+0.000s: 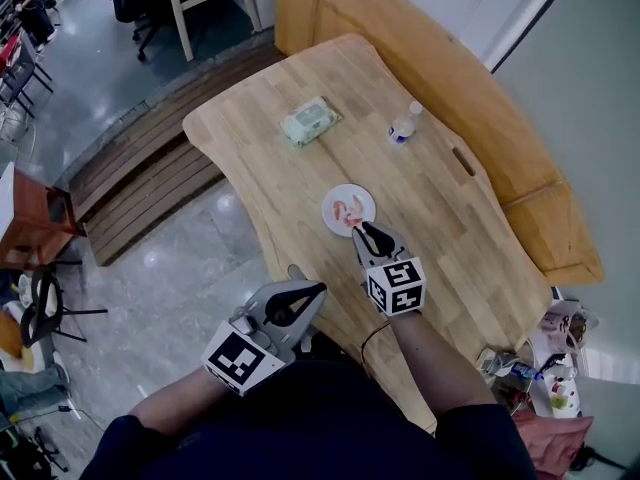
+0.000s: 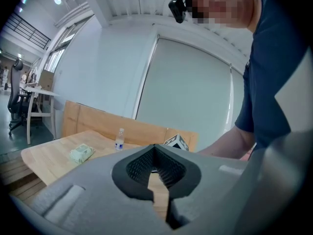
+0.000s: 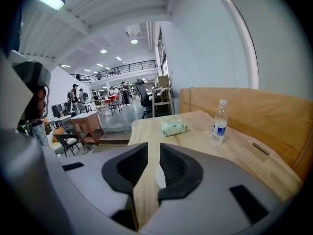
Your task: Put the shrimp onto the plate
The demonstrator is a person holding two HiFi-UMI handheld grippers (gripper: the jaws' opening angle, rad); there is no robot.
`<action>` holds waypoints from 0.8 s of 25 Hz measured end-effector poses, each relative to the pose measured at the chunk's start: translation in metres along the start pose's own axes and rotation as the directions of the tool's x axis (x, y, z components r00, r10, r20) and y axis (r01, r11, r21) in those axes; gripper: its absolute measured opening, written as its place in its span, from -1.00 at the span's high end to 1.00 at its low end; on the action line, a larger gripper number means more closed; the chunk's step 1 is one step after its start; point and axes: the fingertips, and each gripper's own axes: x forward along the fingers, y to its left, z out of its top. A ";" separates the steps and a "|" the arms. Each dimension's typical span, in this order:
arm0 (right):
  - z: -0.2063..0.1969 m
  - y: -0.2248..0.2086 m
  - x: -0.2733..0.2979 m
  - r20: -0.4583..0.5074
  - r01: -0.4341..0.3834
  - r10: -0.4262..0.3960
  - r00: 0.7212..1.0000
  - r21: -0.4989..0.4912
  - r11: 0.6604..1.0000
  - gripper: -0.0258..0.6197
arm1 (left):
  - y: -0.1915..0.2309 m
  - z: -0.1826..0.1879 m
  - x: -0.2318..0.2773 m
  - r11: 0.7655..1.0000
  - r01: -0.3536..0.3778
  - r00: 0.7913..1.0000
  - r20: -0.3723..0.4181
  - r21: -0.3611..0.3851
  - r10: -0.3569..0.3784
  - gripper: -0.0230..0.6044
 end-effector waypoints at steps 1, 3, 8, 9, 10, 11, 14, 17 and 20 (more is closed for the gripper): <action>0.005 0.007 -0.008 0.018 -0.005 0.005 1.000 -0.002 1.000 0.66 | -0.002 0.001 -0.001 1.000 0.003 1.000 0.002 0.002 -0.003 0.91; 0.017 0.020 -0.025 0.054 -0.013 0.014 0.998 -0.005 1.000 0.66 | -0.006 0.003 -0.004 1.000 0.009 1.000 0.008 0.007 -0.009 0.91; 0.039 0.047 -0.067 0.131 -0.031 0.030 0.991 0.003 1.000 0.66 | -0.017 0.006 -0.009 1.000 0.024 1.000 0.019 0.016 -0.025 0.91; 0.044 0.053 -0.075 0.145 -0.036 0.035 0.989 0.003 0.999 0.66 | -0.019 0.006 -0.010 0.999 0.028 0.999 0.019 0.020 -0.028 0.91; 0.047 0.058 -0.083 0.160 -0.042 0.041 0.986 0.001 0.999 0.66 | -0.020 0.006 -0.011 0.999 0.032 0.999 0.020 0.026 -0.033 0.91; 0.051 0.064 -0.090 0.173 -0.047 0.047 0.984 0.000 0.999 0.67 | -0.022 0.006 -0.012 0.999 0.036 0.999 0.020 0.030 -0.037 0.92; 0.059 0.081 -0.109 0.204 -0.063 0.062 0.977 0.001 0.998 0.67 | -0.025 0.006 -0.014 0.999 0.045 0.999 0.018 0.024 -0.045 0.92; 0.068 0.095 -0.124 0.232 -0.079 0.077 0.970 -0.002 0.997 0.67 | -0.028 0.005 -0.014 0.998 0.055 0.998 0.019 0.029 -0.056 0.92; 0.076 0.109 -0.136 0.259 -0.092 0.091 0.962 -0.010 0.996 0.69 | -0.031 0.008 -0.014 0.998 0.063 0.998 0.019 0.032 -0.063 0.92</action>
